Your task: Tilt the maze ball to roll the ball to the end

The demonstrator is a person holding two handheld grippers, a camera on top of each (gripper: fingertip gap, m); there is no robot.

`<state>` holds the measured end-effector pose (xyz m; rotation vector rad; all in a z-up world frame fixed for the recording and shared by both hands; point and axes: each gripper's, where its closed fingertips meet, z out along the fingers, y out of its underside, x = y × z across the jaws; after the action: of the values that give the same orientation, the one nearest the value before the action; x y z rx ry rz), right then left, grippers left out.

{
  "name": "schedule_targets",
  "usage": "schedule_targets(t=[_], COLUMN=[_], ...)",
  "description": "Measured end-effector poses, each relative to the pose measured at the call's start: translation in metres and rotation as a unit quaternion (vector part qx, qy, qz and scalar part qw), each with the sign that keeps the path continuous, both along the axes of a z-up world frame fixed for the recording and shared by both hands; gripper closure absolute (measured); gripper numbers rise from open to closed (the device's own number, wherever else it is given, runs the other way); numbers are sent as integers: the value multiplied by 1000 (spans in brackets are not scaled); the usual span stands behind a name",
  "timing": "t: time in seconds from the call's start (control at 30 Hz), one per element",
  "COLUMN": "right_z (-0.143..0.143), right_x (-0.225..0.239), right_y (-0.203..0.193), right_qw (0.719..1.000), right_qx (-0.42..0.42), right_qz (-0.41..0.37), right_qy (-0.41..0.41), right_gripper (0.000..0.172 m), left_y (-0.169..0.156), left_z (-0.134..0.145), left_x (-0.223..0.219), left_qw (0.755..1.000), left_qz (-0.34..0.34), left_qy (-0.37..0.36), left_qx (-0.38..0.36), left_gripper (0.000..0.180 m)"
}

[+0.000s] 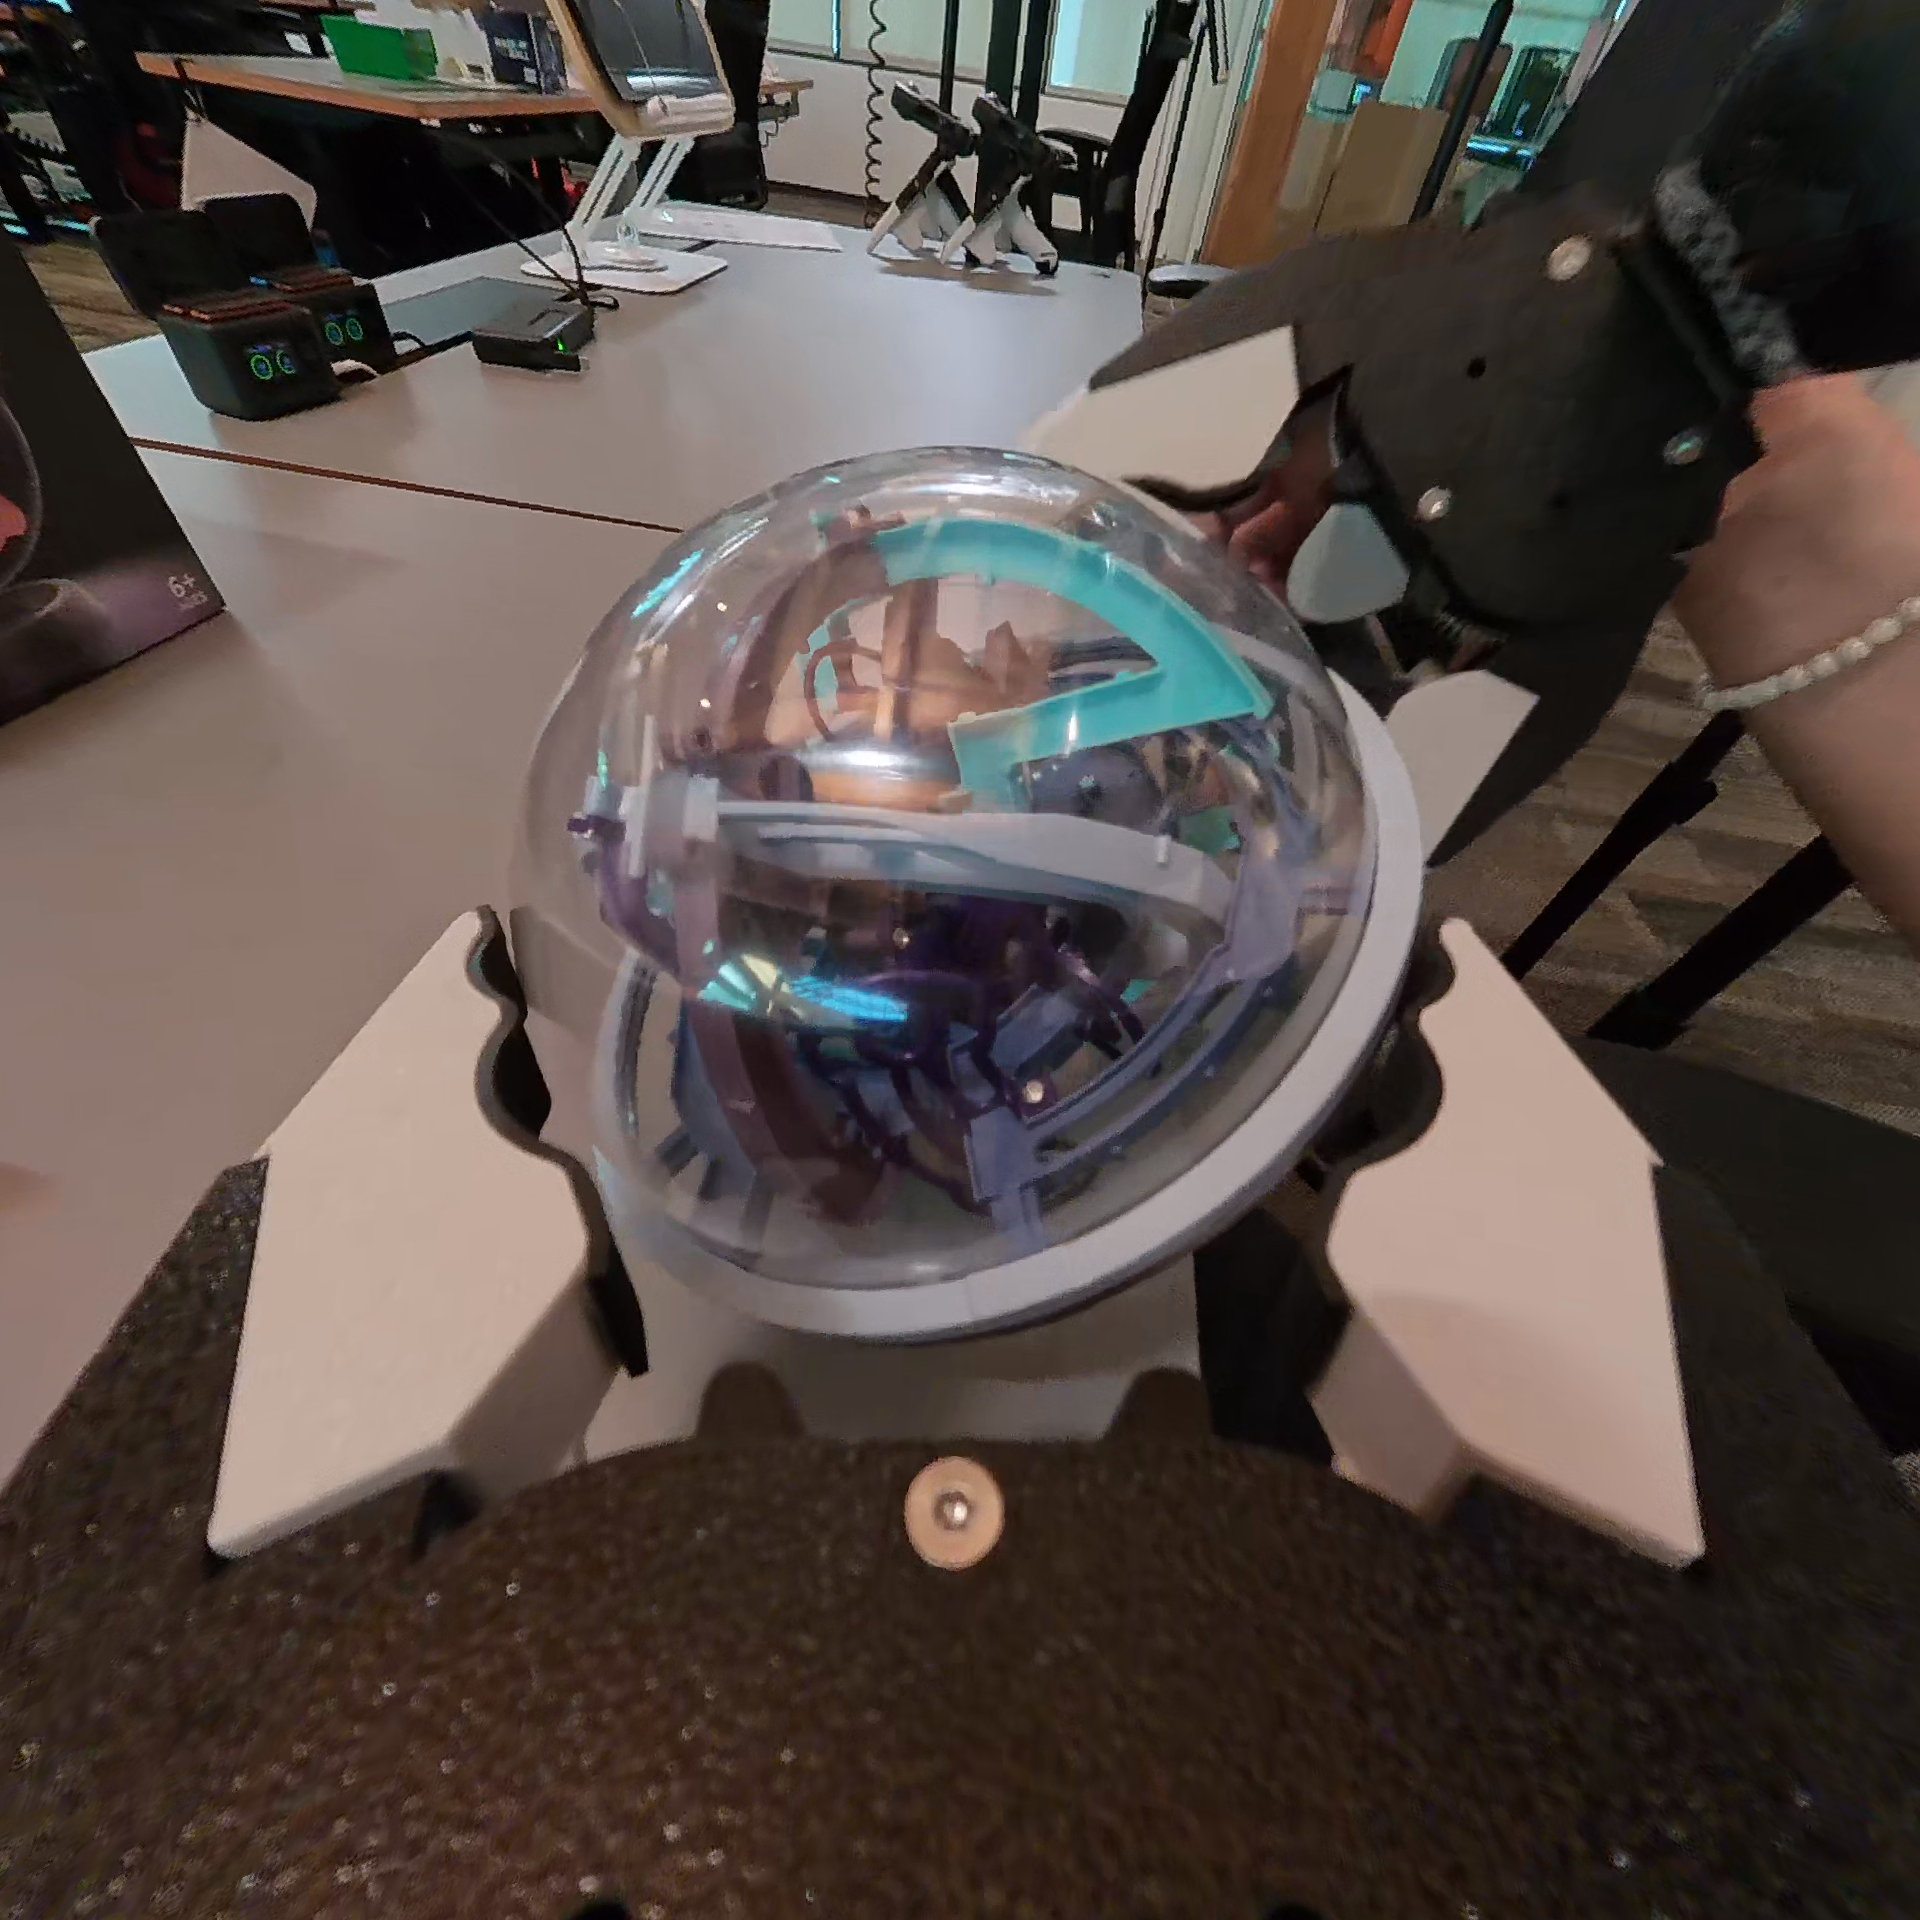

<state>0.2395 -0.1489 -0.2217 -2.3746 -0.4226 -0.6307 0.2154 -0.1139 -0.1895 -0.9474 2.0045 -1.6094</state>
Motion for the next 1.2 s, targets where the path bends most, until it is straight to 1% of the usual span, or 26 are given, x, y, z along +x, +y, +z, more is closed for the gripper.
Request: schedule_targets(t=[0.03,0.13,0.2,0.27,0.37,0.5,0.73,0.9,1.03,1.1,1.2], right_z=[6,17,13,5,-2,-6,-8,-10,-12,-12,-13], right_x=[-3,-13,-10,0,-1,-1,0,-1,-3,-3,-3], right_y=[2,11,11,7,5,5,5,5,6,5,4], right_qw=[1000,999,1000,1000,999,998,998,998,997,996,997], right_qx=[8,32,23,8,19,38,57,58,72,75,69], right_qz=[4,20,14,-1,-11,-21,-33,-34,-38,-39,-44], right_qy=[1,21,17,7,38,38,23,6,8,4,-2], right_gripper=[31,29,24,21,24,27,25,22,21,21,21], left_y=[0,-1,-2,-3,-3,0,-2,-2,-2,-1,-1], left_z=[0,2,2,5,8,5,6,9,12,18,19], left_x=[1,2,4,6,8,8,8,7,7,6,6], left_qw=[1000,1000,1000,1000,999,998,997,992,987,981,977], left_qz=[0,-4,-2,-1,6,20,34,40,45,41,37], left_qy=[1,0,2,-1,5,14,3,4,0,-1,14], left_qx=[-1,-3,-6,-17,-34,-49,-71,-123,-157,-189,-208], left_gripper=[23,24,24,28,26,23,23,23,23,25,24])
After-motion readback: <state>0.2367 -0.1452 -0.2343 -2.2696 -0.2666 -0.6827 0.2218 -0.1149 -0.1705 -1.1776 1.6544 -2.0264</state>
